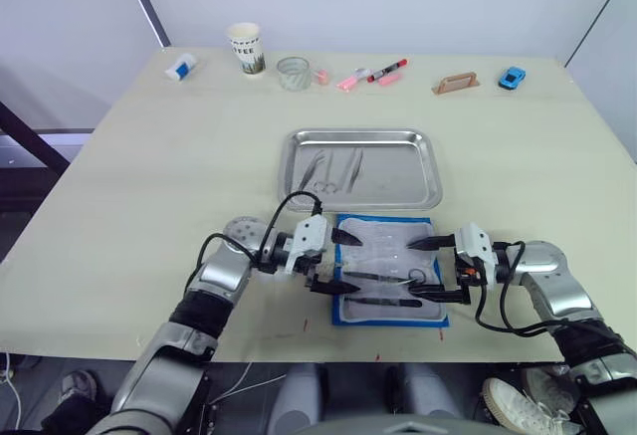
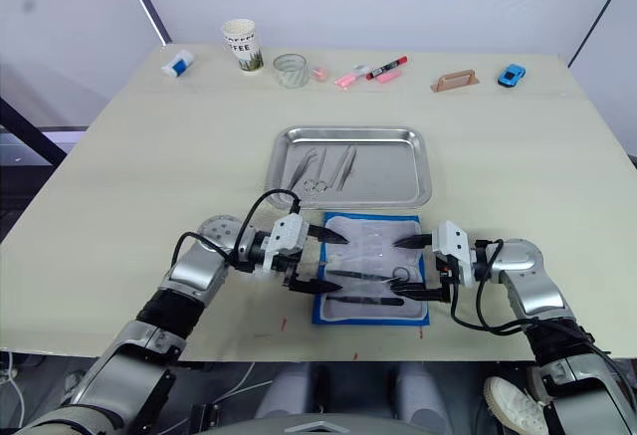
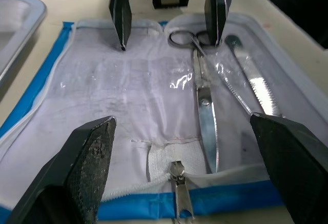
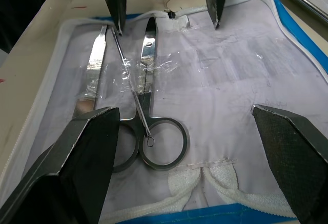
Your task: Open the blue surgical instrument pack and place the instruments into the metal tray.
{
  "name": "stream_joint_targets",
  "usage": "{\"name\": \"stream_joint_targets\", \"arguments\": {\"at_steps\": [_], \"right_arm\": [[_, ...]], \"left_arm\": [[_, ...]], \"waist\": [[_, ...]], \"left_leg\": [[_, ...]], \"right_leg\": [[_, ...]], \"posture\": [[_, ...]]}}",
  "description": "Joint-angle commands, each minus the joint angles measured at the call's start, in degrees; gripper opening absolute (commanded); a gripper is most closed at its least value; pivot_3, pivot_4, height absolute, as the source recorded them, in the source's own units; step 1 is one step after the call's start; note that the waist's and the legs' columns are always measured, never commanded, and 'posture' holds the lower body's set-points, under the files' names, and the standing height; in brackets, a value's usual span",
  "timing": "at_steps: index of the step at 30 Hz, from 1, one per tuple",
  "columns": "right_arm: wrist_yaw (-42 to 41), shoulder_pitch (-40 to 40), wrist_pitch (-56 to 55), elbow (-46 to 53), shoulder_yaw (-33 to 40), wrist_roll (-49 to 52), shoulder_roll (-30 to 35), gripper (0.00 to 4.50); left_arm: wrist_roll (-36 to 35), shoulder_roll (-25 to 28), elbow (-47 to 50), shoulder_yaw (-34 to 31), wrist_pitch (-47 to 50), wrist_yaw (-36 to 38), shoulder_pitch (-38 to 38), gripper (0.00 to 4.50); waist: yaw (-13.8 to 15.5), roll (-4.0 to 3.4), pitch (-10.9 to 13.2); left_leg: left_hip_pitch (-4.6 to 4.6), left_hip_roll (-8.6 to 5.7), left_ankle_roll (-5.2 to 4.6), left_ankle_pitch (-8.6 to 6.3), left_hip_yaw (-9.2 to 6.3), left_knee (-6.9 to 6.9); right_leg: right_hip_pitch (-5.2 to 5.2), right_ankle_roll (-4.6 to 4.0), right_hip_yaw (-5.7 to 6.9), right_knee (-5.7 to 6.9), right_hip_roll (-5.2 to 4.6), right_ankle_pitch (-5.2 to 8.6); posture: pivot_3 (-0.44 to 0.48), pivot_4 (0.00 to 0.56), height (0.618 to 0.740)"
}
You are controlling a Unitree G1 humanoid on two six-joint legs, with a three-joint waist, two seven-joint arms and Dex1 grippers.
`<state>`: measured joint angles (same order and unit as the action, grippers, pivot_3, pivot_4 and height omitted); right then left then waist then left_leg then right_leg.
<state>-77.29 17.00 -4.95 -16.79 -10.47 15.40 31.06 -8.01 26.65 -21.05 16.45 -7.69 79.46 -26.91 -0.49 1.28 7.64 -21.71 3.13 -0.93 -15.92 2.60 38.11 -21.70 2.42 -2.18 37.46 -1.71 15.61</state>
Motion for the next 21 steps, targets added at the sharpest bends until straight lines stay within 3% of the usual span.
{"name": "stream_joint_targets", "arguments": {"at_steps": [1, 11, 21], "right_arm": [[0.04, -1.09, 1.71, -1.06, -1.22, -1.54, 0.44, 4.5], [0.21, -1.29, 2.15, -0.45, -0.75, -1.21, 0.51, 4.5], [1.42, -3.31, 5.82, 6.22, 2.05, 1.93, 2.46, 4.5]], "left_arm": [[3.14, -0.61, -4.67, 2.07, -1.89, -1.44, 0.66, 4.43], [3.18, -2.29, -11.57, 2.92, -4.94, 0.88, 0.27, 4.43], [3.01, -3.77, -22.6, 2.31, -11.3, 4.8, -2.42, 4.43]], "waist": [[0.01, -0.11, -0.1], [0.35, -0.46, -0.75], [0.4, -0.84, -1.05]], "left_leg": [[0.01, 0.0, 0.0, 0.0, 0.0, 0.0], [0.03, -0.03, -0.01, 0.0, 0.01, 0.0], [0.03, -0.04, -0.03, -0.02, -0.02, -0.01]], "right_leg": [[0.0, 0.0, 0.0, 0.0, 0.0, 0.0], [0.04, -0.01, -0.02, 0.0, 0.0, 0.01], [0.03, -0.01, -0.01, -0.01, 0.04, 0.02]], "posture": [[0.0, 0.15, 0.74], [0.0, 0.15, 0.74], [0.0, 0.15, 0.74]]}}
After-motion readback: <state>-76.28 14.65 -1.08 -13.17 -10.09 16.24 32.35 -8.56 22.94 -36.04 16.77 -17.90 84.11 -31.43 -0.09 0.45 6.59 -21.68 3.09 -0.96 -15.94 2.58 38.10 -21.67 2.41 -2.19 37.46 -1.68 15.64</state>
